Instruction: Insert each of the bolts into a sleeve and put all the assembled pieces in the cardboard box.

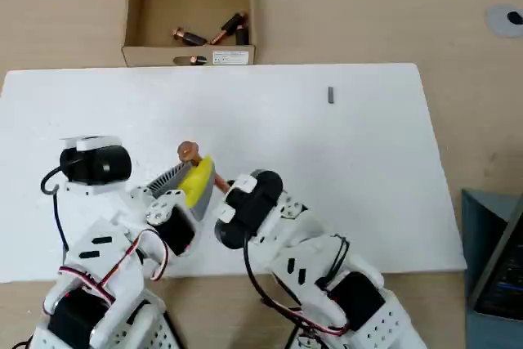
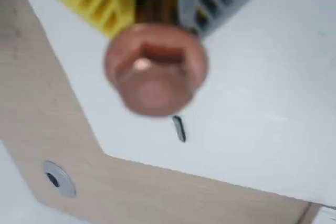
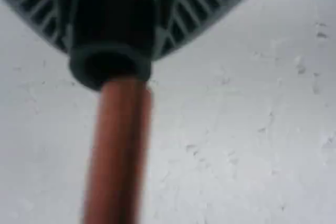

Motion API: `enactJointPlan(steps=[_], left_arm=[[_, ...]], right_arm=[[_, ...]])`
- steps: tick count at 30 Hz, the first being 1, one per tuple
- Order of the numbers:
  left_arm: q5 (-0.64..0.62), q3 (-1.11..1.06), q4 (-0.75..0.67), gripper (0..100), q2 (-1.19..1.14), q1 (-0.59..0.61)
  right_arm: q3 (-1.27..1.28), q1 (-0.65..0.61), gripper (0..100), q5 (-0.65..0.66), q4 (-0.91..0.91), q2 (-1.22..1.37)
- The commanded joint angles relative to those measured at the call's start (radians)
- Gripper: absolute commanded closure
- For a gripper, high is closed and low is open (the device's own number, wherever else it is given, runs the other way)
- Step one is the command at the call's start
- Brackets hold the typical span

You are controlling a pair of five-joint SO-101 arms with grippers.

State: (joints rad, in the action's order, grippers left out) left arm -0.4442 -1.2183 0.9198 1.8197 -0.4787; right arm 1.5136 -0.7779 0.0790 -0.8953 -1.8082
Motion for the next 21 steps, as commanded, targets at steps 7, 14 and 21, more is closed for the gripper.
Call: enactJointPlan(steps=[7,14,21], left_arm=[[0.005,-0.008,-0.04,100,0.004,0.017],[0.005,-0.063,-0.107,100,0.005,0.058],[0.003,-0.064,-0.1,100,0.005,0.021]], right_arm=[[-0.021,-0.015,98.9,0.009,0.068,-0.11],[-0.03,-0.015,98.9,0.009,0.068,-0.11],[-0.031,-0.015,98.9,0.009,0.068,-0.11]])
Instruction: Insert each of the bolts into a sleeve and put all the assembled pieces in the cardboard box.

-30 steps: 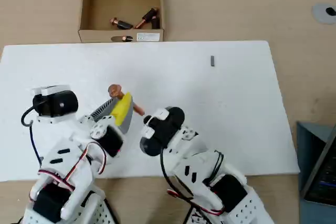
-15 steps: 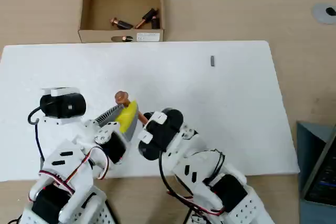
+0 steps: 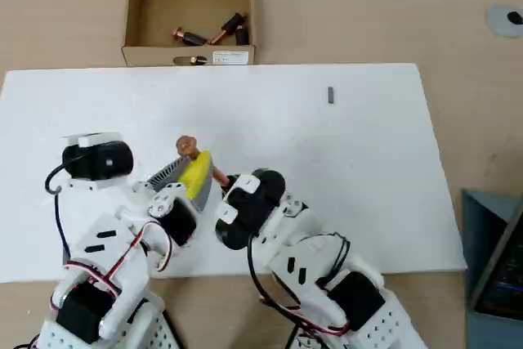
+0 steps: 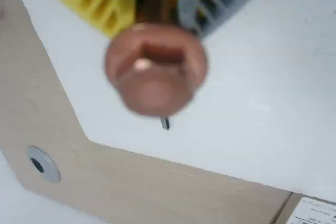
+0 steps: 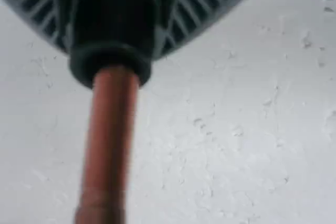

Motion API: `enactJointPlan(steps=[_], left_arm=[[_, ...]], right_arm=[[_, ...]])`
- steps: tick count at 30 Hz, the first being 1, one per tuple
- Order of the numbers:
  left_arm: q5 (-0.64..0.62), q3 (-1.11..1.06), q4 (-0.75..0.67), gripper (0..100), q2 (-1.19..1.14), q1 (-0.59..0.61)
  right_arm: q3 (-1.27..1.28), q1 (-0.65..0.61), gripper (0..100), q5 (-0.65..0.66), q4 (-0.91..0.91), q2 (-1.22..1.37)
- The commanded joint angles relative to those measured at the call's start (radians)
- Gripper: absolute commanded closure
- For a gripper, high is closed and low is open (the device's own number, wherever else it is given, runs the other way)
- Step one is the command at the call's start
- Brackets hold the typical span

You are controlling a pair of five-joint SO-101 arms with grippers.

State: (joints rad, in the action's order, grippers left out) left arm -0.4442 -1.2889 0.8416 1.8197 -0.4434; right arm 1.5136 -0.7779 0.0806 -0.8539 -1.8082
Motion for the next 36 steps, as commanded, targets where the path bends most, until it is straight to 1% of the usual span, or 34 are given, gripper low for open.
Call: enactJointPlan(steps=[1,14,16,20,22,26,28,30,33,35,36], left_arm=[[0.003,0.005,-0.021,100,0.005,-0.015],[0.005,-0.064,-0.02,100,0.005,-0.028],[0.008,-0.057,0.003,100,0.005,-0.061],[0.009,-0.04,0.112,100,0.005,-0.178],[0.012,-0.04,0.144,100,0.005,-0.201],[0.028,-0.041,0.15,99,0.004,-0.196],[0.054,-0.04,0.15,99,0.004,-0.161],[0.061,-0.04,0.155,93,0.004,-0.121],[0.061,-0.04,0.157,81,0.004,-0.081],[0.061,-0.038,0.157,77,0.004,-0.072],[0.061,-0.031,0.157,77,0.004,-0.072]], right_arm=[[-0.031,-0.015,98.9,0.008,0.026,-0.11],[-0.033,-0.015,98.9,0.009,0.026,-0.11],[-0.031,-0.015,98.9,0.023,0.026,-0.11],[-0.031,-0.015,98.9,0.041,0.029,-0.11],[-0.031,-0.015,98.9,0.04,0.028,-0.11],[-0.03,-0.015,98.9,0.038,0.028,-0.11],[-0.03,-0.015,98.9,0.04,0.028,-0.11],[-0.028,-0.015,98.9,0.04,0.028,-0.11],[-0.024,-0.015,98.9,0.04,0.026,-0.11],[-0.024,-0.015,98.9,0.04,0.026,-0.11],[-0.024,-0.015,98.9,0.04,0.026,-0.11]])
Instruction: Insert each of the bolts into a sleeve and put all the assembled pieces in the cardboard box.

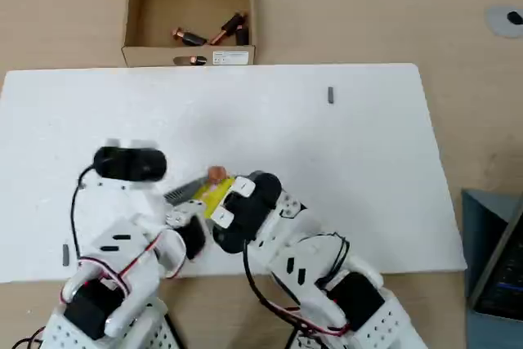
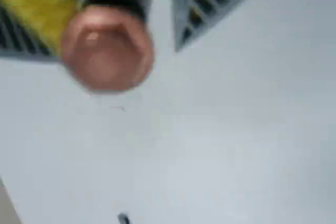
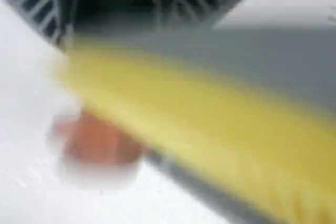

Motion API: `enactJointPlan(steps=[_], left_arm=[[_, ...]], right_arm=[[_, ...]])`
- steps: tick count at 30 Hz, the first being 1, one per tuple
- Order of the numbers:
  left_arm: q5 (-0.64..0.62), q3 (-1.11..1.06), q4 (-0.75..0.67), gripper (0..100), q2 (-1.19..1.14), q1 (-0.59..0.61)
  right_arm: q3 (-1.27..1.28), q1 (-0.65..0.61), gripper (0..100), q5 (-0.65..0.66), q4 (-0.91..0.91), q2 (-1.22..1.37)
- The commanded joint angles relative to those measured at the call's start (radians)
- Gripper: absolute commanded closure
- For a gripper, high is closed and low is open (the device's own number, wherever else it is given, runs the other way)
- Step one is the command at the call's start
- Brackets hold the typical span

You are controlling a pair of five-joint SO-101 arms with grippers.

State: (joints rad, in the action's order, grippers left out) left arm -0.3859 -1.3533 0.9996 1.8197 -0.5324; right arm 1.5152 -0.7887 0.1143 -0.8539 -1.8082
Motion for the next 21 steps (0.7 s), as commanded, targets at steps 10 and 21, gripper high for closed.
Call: enactJointPlan(steps=[10,21], left_arm=[[0.023,0.144,-0.002,78,0.002,0.084],[0.103,0.281,-0.008,93,0.002,0.249]], right_arm=[[-0.025,-0.001,98.9,0.008,0.026,-0.11],[-0.008,0.002,98.9,0.003,0.026,-0.11]])
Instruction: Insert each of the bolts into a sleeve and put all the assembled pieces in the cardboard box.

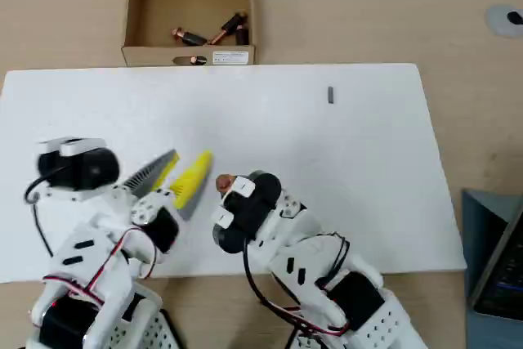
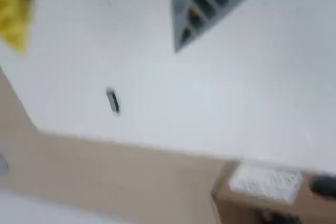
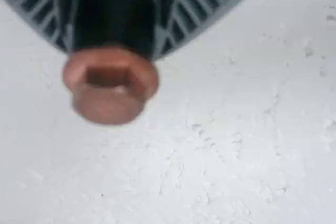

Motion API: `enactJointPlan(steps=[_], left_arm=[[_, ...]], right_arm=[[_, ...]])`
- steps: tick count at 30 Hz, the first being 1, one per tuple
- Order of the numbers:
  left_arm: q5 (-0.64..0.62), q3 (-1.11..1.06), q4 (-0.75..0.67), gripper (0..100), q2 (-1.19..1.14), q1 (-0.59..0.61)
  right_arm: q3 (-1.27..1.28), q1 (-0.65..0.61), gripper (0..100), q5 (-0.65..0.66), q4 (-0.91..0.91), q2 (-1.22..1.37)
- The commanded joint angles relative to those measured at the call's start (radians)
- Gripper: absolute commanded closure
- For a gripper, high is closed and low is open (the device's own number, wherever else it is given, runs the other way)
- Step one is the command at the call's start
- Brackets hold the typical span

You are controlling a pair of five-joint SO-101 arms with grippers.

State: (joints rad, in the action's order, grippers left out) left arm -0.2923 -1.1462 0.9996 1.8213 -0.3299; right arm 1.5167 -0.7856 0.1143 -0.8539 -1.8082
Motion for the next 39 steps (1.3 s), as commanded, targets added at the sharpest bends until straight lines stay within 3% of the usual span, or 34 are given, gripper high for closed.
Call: enactJointPlan(steps=[1,10,16,25,33,39], left_arm=[[0.009,0.081,-0.008,97,0.001,0.069],[0.012,0.035,0.0,100,0.002,0.344],[0.155,-0.172,-0.006,100,0.002,0.45],[0.296,-0.423,-0.008,100,0.002,0.46],[0.348,-0.519,-0.008,100,0.002,0.46],[0.347,-0.519,-0.005,100,0.002,0.462]], right_arm=[[-0.01,-0.001,98.9,0.002,0.026,-0.11],[0.007,0.07,98.9,0.0,0.025,-0.11],[0.004,0.202,98.9,0.0,0.025,-0.108],[-0.004,0.446,98.9,-0.048,0.023,-0.102],[-0.124,0.461,98.9,-0.19,-0.169,-0.101],[-0.209,0.46,98.9,-0.212,-0.23,-0.099]])
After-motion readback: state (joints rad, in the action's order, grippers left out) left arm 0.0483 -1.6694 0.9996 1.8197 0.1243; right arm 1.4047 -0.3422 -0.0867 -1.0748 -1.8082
